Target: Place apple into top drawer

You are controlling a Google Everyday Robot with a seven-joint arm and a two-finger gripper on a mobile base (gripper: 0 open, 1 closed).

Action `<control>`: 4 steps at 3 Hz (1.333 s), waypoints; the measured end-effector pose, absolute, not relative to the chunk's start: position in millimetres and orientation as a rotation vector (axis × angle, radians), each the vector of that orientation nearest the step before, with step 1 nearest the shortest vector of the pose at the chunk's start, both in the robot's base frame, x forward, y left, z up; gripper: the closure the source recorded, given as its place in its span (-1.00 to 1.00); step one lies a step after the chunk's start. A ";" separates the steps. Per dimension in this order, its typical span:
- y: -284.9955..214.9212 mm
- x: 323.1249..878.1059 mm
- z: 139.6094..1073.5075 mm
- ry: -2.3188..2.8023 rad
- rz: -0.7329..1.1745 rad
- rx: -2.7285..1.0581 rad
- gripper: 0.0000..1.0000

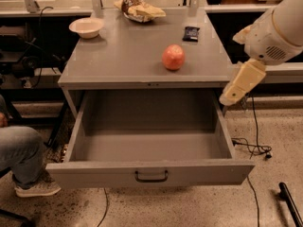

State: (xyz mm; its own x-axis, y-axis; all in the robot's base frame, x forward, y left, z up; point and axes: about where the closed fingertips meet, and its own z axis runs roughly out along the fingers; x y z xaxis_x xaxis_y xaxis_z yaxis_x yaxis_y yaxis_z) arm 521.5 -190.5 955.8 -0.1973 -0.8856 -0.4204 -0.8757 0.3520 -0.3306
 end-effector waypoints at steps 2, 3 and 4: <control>-187.6 532.7 956.8 2.058 -0.033 -1.492 -1.00; -187.0 546.1 952.7 2.046 -0.027 -1.423 -1.00; -185.3 593.7 942.8 1.991 0.010 -1.262 -1.00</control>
Offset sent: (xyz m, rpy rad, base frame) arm 0.0112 0.0028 0.0010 0.0185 -0.0300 -0.0145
